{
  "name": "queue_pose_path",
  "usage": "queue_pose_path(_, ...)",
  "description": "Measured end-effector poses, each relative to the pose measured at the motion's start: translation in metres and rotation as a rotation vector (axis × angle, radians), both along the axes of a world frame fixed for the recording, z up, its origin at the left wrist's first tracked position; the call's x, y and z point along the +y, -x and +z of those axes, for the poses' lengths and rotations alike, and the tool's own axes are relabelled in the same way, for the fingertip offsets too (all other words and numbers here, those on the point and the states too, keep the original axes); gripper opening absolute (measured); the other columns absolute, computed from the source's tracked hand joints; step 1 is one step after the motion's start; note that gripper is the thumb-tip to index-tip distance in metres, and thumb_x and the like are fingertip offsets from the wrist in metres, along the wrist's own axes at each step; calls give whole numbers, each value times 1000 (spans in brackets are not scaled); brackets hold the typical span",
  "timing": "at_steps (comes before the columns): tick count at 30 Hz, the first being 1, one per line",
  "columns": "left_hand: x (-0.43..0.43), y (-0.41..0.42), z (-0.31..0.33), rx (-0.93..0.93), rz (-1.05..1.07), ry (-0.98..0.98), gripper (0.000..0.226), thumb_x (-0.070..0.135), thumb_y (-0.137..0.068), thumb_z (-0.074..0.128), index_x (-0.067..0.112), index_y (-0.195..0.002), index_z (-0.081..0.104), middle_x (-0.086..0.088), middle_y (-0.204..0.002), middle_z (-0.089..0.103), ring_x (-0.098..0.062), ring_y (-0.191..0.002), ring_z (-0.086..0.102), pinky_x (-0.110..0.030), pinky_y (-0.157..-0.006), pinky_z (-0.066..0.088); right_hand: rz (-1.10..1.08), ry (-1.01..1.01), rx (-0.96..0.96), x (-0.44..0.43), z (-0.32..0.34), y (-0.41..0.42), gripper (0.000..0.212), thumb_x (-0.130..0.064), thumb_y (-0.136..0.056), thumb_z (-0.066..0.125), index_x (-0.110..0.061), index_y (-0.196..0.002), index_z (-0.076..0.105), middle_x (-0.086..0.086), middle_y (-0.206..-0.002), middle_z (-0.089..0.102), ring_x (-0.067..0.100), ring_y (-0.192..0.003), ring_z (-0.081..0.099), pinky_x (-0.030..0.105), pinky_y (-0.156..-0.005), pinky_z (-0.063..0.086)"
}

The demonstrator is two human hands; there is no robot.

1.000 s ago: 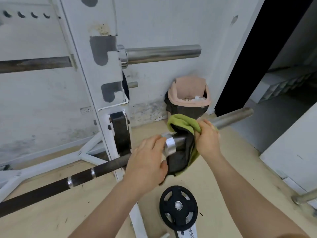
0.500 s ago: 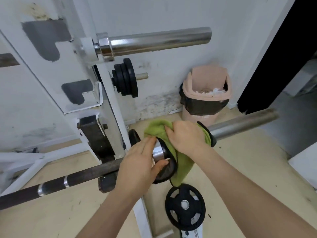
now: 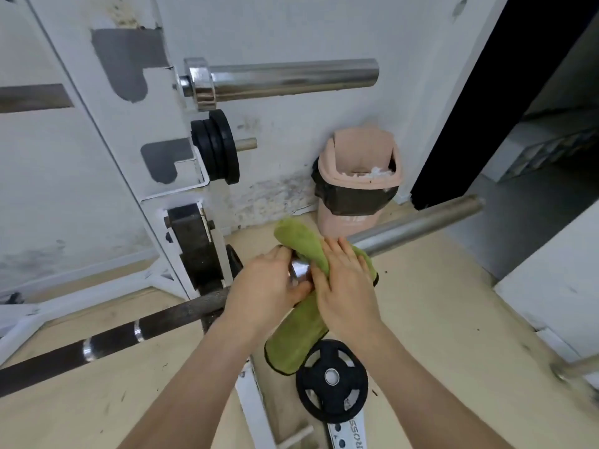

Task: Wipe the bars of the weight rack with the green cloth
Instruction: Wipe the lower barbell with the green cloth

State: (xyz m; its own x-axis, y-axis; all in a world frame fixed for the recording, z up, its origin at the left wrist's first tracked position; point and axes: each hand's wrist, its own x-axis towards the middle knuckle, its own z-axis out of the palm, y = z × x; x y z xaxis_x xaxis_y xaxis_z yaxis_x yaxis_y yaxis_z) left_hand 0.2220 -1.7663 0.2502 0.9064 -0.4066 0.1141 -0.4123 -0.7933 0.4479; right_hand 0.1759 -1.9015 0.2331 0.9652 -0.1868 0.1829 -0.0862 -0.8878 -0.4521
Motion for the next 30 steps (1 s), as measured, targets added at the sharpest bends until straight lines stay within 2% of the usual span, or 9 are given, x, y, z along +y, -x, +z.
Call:
queue_pose_path(4, 4, 32, -15, -233, -91, -139, 68, 27, -87, 56, 21, -149, 31, 5, -156, 28, -14, -142, 28, -34, -118, 13, -109, 142, 95, -12, 11, -55, 38, -35, -98, 35, -25, -128, 57, -5, -138, 53, 16, -142, 27, 48, -114, 14)
queue_pose_path(7, 8, 48, -10, -228, -94, -7, 57, 30, -85, 51, 24, -142, 46, 6, -150, 40, -10, -139, 34, -26, -114, 11, -173, 67, 132, -21, 21, -88, 30, -32, -93, 39, -23, -101, 67, 3, -114, 65, 26, -122, 50, 47, -104, 28)
queue_pose_path(10, 4, 25, 2, -92, 31, 120, 48, 42, -97, 41, 22, -140, 45, 7, -149, 41, -12, -138, 34, -28, -111, 27, -175, -137, -4, -27, 37, -81, 29, -29, -94, 42, -19, -96, 69, 7, -94, 70, 31, -92, 62, 40, -82, 47)
queue_pose_path(14, -13, -6, -1, 9, 50, -126, 38, 46, -98, 33, 15, -112, 50, -6, -115, 58, -28, -106, 56, -37, -81, 41, 14, -211, -203, -8, 29, -31, 23, -27, -96, 47, -16, -93, 66, 4, -80, 68, 24, -77, 61, 37, -69, 46)
queue_pose_path(16, -15, -6, -9, -12, 45, -60, 31, 42, -97, 40, 14, -104, 52, -6, -103, 62, -27, -94, 58, -34, -71, 37, 86, -117, -257, -3, 14, -27, 20, -24, -94, 47, -19, -84, 64, -1, -78, 68, 22, -78, 60, 35, -75, 42)
queue_pose_path(21, -10, 10, -22, -213, 23, 18, 53, 35, -81, 72, 13, -127, 58, -4, -125, 61, -25, -113, 55, -36, -97, 46, 28, 113, -20, -31, 18, -68, 34, -37, -97, 39, -18, -80, 61, 11, -91, 69, 34, -91, 61, 36, -75, 34)
queue_pose_path(25, -4, 39, -26, -387, -46, 116, 28, 29, -85, 66, 18, -110, 72, 3, -125, 65, -15, -118, 58, -37, -95, 51, -106, -149, 57, -55, 46, -98, 39, -33, -98, 37, -9, -76, 58, 13, -87, 65, 34, -87, 61, 35, -69, 41)
queue_pose_path(28, 2, 33, -13, -275, 87, 225, 35, 43, -83, 58, 25, -112, 68, 12, -118, 65, -8, -111, 58, -33, -88, 54, -94, -410, -213, -53, 71, -75, 46, -31, -97, 44, -17, -53, 43, 3, -59, 50, 25, -64, 50, 34, -61, 37)
queue_pose_path(30, 3, 13, -6, -77, 167, 105, 42, 49, -78, 63, 29, -114, 60, 11, -116, 60, -11, -106, 56, -34, -82, 53, 57, -387, -183, -28, 66, -54, 44, -34, -96, 46, -17, -56, 45, 3, -61, 52, 28, -67, 53, 36, -62, 39)
